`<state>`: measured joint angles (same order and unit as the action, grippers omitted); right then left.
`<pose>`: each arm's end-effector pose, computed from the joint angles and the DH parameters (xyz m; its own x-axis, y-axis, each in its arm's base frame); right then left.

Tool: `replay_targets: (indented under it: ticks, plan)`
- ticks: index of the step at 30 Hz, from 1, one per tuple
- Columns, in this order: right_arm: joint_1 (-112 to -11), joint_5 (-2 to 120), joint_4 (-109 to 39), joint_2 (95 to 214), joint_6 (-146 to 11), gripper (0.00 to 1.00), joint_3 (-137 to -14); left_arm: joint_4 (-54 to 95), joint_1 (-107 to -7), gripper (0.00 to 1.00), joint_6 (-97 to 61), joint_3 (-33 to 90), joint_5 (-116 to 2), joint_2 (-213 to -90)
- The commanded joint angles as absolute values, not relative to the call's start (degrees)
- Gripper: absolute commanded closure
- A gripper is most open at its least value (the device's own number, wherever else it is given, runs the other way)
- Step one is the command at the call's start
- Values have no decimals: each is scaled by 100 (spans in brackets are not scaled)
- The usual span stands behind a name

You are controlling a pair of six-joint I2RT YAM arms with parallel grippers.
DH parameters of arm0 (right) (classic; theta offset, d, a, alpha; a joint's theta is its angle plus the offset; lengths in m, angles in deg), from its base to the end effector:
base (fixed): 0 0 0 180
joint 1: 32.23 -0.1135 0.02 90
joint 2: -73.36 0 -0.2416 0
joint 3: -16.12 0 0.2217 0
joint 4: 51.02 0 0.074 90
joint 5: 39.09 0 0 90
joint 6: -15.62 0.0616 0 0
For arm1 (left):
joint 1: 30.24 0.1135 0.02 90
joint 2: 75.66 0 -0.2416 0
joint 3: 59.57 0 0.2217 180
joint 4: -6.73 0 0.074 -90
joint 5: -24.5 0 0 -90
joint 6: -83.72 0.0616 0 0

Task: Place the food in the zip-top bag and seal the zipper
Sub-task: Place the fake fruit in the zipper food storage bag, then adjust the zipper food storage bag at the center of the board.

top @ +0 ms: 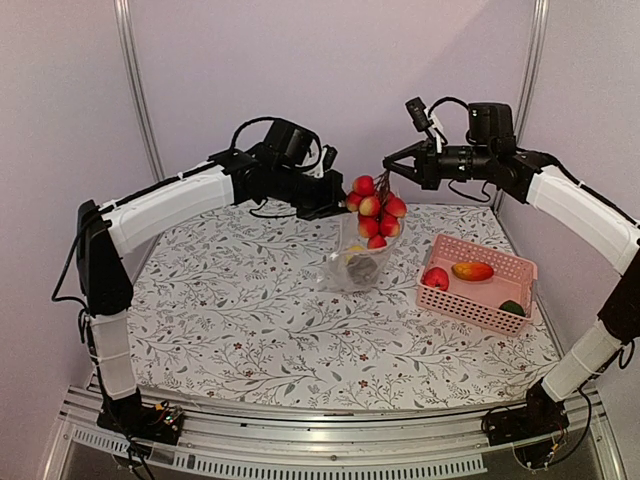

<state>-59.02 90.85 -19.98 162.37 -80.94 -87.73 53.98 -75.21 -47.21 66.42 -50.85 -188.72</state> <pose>0.2915 0.1915 0.3780 -0.1451 -0.1714 -0.9745 -0.9185 0.3895 0.0682 0.3010 -0.3227 0.3101 -0.8461 -0.0507 -0.5306 0.3669 0.6666 -0.6488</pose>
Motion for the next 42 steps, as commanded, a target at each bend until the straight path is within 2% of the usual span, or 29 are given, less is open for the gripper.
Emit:
replay_targets:
  ticks: [1,4,6,8,9,10,11,19,24,27,30,35,38,42]
  plan:
    - [-6094,8983,-1871,16252,-8398,100,-8625,5194,-7419,100,-4803,6530,-5016,-18656]
    - [-6415,8695,-1602,16228,-8859,100,-8565,5166,-7394,100,-4833,6538,-5014,-18683]
    - [-6570,8540,-1432,16196,-9021,96,-8589,5145,-7388,100,-4851,6529,-5014,-18692]
    - [-6633,8389,-1319,16208,-9165,78,-8625,5135,-7384,100,-4862,6515,-5021,-18697]
    - [-6633,8293,-1300,16212,-9156,61,-8645,5119,-7385,100,-4872,6500,-5021,-18694]
    - [-6633,8197,-1275,16206,-9083,53,-8676,5106,-7385,100,-4870,6495,-5005,-18701]
    - [-6633,8135,-1250,16192,-9029,50,-8715,5100,-7384,100,-4871,6487,-5001,-18710]
    - [-6633,8120,-945,16009,-8885,48,-9064,5091,-7349,100,-4863,6493,-4974,-18763]
    - [-6627,7756,-772,15881,-9128,48,-8855,5087,-7349,100,-4799,6504,-4957,-18833]
    - [-6605,7511,-648,15801,-9170,51,-8694,5274,-7350,100,-4796,6624,-5081,-18898]
    - [-6606,7856,-258,15783,-9348,54,-8594,5225,-7377,100,-4730,6673,-5144,-18828]
    - [-6986,8862,1153,15727,-11379,52,-8366,5578,-7309,100,-4583,6935,-5220,-19001]
    - [-7662,7907,1038,15582,-12028,47,-8102,5640,-7310,100,-4594,7004,-5110,-19120]
    - [-8131,6975,1122,15997,-12215,46,-8365,5566,-7314,100,-4661,6978,-5056,-19127]
